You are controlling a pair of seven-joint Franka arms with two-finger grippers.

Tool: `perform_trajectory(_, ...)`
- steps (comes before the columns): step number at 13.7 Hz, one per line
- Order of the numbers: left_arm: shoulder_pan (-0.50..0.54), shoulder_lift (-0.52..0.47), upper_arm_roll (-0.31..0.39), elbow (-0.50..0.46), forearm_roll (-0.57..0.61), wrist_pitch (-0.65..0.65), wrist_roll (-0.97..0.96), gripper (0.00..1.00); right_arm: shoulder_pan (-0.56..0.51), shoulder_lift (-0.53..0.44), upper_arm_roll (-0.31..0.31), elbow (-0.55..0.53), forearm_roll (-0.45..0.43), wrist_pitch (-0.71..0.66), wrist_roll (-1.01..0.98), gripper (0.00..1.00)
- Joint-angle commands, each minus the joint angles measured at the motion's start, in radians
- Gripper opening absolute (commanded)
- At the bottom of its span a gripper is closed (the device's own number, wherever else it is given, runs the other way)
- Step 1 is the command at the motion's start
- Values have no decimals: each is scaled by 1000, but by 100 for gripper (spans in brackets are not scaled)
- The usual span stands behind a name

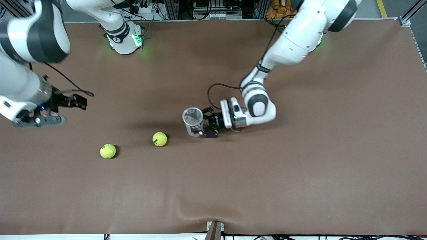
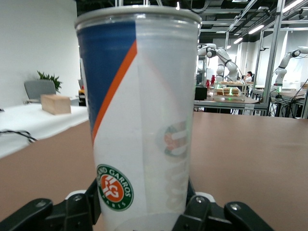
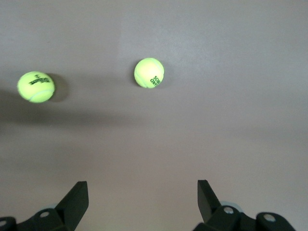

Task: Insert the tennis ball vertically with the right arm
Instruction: 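Reach the right gripper to a tennis ball and grasp it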

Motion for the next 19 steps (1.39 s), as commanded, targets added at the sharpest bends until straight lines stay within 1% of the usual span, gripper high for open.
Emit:
perform_trajectory(1, -10, 26, 8, 10, -44, 3, 19, 63, -15, 56, 0, -1, -5, 46, 20, 100)
perform_trajectory(4, -19, 36, 10, 5, -44, 3, 31, 63, -22, 106, 0, -9, -2, 96, 33, 100)
perform_trajectory(6, -12, 37, 10, 4, -31, 3, 43, 63, -47, 143, 0, -9, 1, 134, 36, 100)
perform_trajectory(7, -19, 37, 10, 7, -46, 3, 43, 63, -50, 163, 0, -9, 0, 160, 36, 100)
perform_trajectory(12, -21, 51, 13, 7, -34, 5, 49, 63, -73, 263, 2, -11, 3, 283, 40, 100)
perform_trajectory(16, -23, 49, 13, 5, -28, 24, 51, 63, -76, 338, 0, -11, 78, 360, 38, 100)
perform_trajectory(18, -45, 48, 13, 5, -32, 44, 51, 63, -79, 364, 0, -11, 125, 391, 38, 100)
perform_trajectory(19, -49, 46, 13, 5, -32, 58, 51, 62, -79, 378, 2, -11, 130, 415, 38, 100)
